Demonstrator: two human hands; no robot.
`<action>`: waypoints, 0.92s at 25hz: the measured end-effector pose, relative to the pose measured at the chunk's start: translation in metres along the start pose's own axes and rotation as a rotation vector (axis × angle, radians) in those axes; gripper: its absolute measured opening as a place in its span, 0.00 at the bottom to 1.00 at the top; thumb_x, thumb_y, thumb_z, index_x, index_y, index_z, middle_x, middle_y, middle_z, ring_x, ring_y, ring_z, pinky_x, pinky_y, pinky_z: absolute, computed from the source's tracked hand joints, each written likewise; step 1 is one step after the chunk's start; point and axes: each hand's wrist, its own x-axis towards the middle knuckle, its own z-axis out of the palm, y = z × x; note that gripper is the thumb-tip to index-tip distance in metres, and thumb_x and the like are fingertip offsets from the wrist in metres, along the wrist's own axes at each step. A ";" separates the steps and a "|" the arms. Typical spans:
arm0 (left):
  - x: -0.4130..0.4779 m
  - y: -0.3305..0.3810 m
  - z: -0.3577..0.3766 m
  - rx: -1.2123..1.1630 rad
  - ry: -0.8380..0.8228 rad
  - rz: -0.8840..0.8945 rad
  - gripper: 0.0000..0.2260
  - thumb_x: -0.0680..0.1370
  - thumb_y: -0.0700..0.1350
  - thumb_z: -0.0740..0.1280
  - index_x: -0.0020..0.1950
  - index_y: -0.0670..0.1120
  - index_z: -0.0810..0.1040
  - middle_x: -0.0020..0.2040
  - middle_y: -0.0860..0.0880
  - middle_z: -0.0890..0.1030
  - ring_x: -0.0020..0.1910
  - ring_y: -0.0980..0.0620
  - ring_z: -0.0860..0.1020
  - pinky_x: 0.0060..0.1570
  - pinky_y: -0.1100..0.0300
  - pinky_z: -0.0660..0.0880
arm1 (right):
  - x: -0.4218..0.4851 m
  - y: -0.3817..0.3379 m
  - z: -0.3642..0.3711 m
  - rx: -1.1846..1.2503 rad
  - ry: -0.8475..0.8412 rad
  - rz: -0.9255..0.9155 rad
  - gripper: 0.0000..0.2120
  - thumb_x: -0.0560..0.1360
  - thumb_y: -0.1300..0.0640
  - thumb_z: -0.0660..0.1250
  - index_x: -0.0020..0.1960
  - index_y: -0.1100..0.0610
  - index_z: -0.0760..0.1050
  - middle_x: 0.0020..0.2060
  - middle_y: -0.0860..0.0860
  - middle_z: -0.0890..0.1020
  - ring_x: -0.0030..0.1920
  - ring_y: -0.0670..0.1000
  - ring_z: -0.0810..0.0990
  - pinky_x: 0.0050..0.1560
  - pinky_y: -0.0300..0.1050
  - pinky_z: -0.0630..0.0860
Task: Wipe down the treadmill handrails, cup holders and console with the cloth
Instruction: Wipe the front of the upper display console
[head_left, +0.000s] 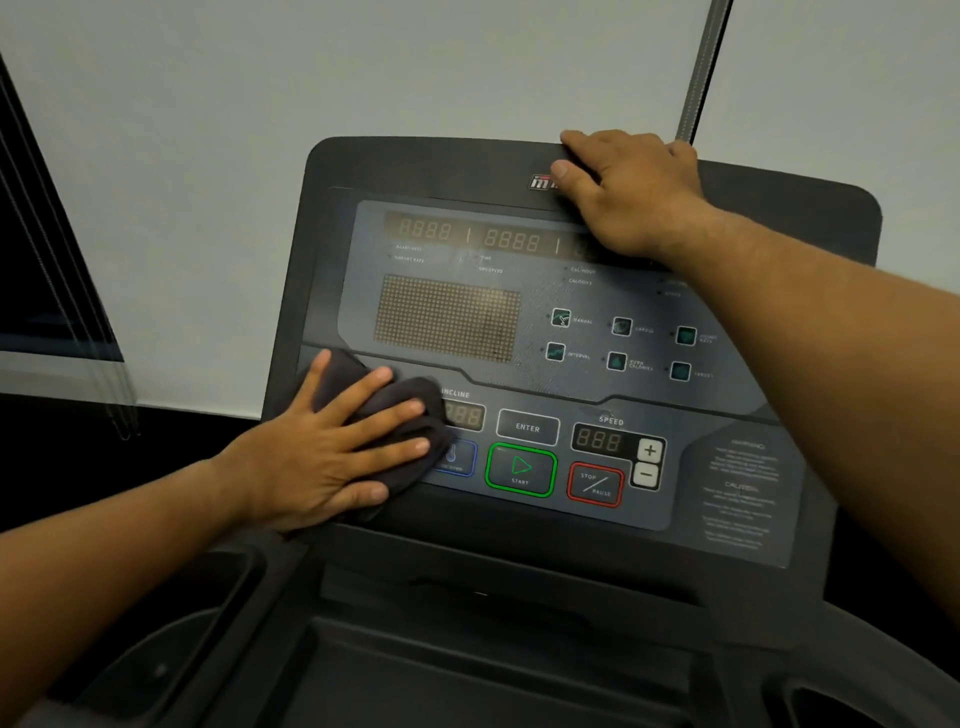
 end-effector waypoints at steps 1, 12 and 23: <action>0.009 0.004 -0.003 0.004 -0.006 0.021 0.27 0.82 0.62 0.48 0.80 0.57 0.48 0.80 0.50 0.50 0.78 0.37 0.50 0.67 0.24 0.46 | 0.000 0.000 -0.001 0.018 -0.004 -0.008 0.25 0.81 0.39 0.46 0.74 0.47 0.63 0.69 0.49 0.72 0.69 0.58 0.67 0.67 0.59 0.55; 0.145 0.109 -0.038 -0.055 0.112 0.122 0.27 0.81 0.64 0.52 0.78 0.58 0.57 0.80 0.51 0.55 0.79 0.40 0.48 0.66 0.24 0.45 | -0.039 0.076 -0.023 -0.126 -0.025 0.235 0.28 0.78 0.34 0.46 0.67 0.50 0.68 0.62 0.58 0.75 0.64 0.64 0.69 0.66 0.73 0.53; 0.188 0.171 -0.043 -0.157 0.164 -0.004 0.25 0.81 0.62 0.55 0.77 0.57 0.62 0.79 0.54 0.59 0.79 0.43 0.52 0.69 0.28 0.50 | -0.040 0.086 -0.015 -0.049 0.047 0.145 0.25 0.79 0.36 0.45 0.67 0.46 0.69 0.63 0.56 0.75 0.65 0.62 0.69 0.67 0.64 0.54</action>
